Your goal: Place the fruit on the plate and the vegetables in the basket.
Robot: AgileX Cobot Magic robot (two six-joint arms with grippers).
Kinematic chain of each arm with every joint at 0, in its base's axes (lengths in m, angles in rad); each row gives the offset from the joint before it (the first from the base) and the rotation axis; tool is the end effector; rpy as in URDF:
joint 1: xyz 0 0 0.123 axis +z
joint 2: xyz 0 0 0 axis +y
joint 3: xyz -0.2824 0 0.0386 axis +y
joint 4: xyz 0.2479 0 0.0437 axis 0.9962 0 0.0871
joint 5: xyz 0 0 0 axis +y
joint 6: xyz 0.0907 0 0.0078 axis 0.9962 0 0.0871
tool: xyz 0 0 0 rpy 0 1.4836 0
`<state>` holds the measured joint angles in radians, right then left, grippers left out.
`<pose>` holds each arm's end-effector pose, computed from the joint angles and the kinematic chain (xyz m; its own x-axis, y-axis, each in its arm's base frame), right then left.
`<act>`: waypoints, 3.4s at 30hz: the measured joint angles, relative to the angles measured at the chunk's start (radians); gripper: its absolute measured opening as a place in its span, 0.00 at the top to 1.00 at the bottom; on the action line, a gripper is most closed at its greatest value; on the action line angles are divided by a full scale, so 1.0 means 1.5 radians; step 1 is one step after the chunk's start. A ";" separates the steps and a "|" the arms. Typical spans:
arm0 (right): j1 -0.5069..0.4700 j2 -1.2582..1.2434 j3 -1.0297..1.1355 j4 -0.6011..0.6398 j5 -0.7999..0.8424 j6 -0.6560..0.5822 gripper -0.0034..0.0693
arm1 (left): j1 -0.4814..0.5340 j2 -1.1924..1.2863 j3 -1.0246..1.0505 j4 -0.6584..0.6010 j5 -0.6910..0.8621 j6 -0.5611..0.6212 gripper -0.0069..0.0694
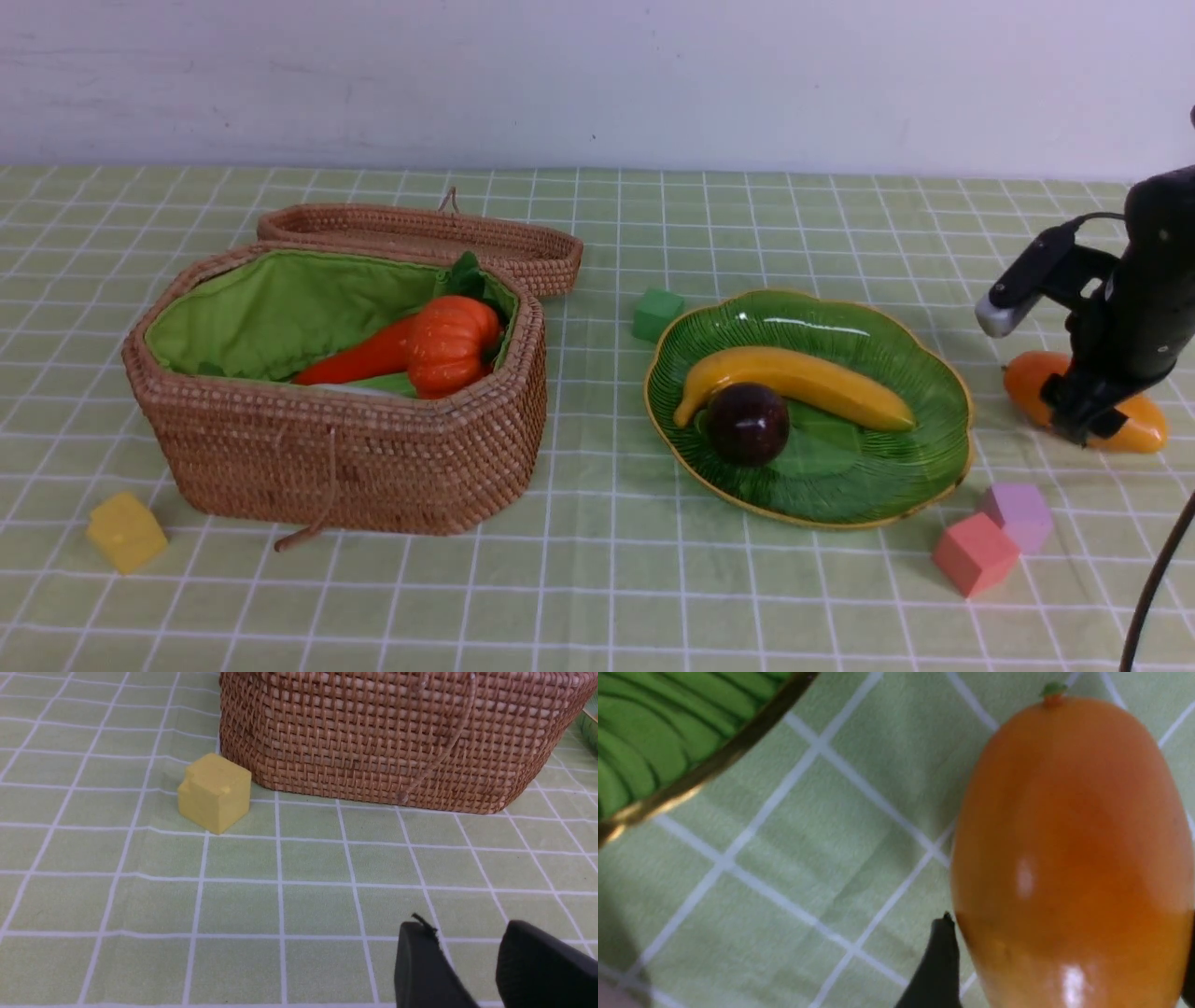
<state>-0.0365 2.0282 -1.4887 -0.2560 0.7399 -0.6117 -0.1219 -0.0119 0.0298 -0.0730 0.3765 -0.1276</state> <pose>0.4280 -0.0312 0.1866 -0.7139 -0.6830 -0.1541 -0.5928 0.7067 -0.3863 0.0518 -0.0088 0.1699 -0.3221 -0.1562 -0.9337 0.0860 0.9774 -0.1932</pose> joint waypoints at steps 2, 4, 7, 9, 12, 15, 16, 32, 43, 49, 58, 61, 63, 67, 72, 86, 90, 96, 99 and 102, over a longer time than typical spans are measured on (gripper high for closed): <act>0.000 0.014 0.000 0.000 -0.017 -0.012 0.10 | 0.000 0.000 0.000 0.000 0.000 0.000 0.60; 0.000 0.030 0.000 0.003 -0.017 -0.026 0.12 | 0.000 0.000 0.000 0.000 0.000 0.000 0.60; 0.000 0.038 -0.005 0.018 -0.018 -0.045 0.22 | 0.000 0.000 0.000 0.000 0.000 0.000 0.60; -0.001 0.039 -0.005 0.025 -0.018 -0.054 0.23 | 0.000 0.000 0.000 0.000 0.000 0.000 0.60; -0.004 0.038 -0.007 0.036 -0.017 -0.063 0.23 | 0.000 0.000 0.000 0.000 0.000 0.000 0.60; -0.006 0.023 -0.007 0.050 -0.007 -0.042 0.23 | 0.000 0.000 0.000 0.000 0.000 0.000 0.60; -0.006 0.015 -0.007 0.052 -0.007 -0.034 0.23 | 0.000 0.000 0.000 0.000 0.000 0.000 0.60; 0.119 -0.128 0.049 0.505 0.094 -0.134 0.23 | 0.000 0.000 0.000 0.000 0.000 0.000 0.60; 0.120 -0.070 0.058 0.486 0.042 -0.047 0.14 | 0.000 0.000 0.000 0.000 0.000 0.000 0.60; 0.120 -0.070 0.058 0.489 0.035 -0.031 0.02 | 0.000 0.000 0.000 0.000 0.000 0.000 0.60; 0.120 -0.136 0.047 0.466 0.122 -0.029 0.20 | 0.000 0.000 0.000 0.000 0.000 0.000 0.60; 0.120 -0.194 0.010 0.421 0.213 -0.014 0.44 | 0.000 0.000 0.000 0.000 0.000 0.000 0.60; 0.120 -0.239 -0.023 0.395 0.271 0.031 0.64 | 0.000 0.000 0.000 0.000 0.000 0.000 0.60; 0.120 -0.347 -0.039 0.353 0.319 0.144 0.95 | 0.000 0.000 0.000 0.000 0.000 0.000 0.60; 0.120 -0.520 0.079 0.314 0.291 0.228 0.98 | 0.000 0.000 0.000 0.000 0.000 0.000 0.60; 0.120 -0.876 0.562 0.418 -0.027 0.273 0.98 | 0.000 0.000 0.000 0.000 0.000 0.000 0.60; 0.120 -0.916 0.613 0.427 -0.030 0.273 0.97 | 0.000 0.000 0.000 0.000 0.000 0.000 0.60; 0.120 -0.928 0.640 0.429 0.013 0.273 0.97 | 0.000 0.000 0.000 0.000 0.000 0.000 0.60; 0.120 -0.928 0.640 0.429 0.033 0.273 0.97 | 0.000 0.000 0.000 0.000 0.000 0.000 0.60; 0.120 -0.932 0.640 0.429 0.051 0.273 0.97 | 0.000 0.000 0.000 0.000 0.000 0.000 0.60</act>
<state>0.1427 0.6308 -0.5285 0.3871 0.8166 -0.2019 -0.1219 -0.0119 0.0298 -0.0730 0.3765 -0.1276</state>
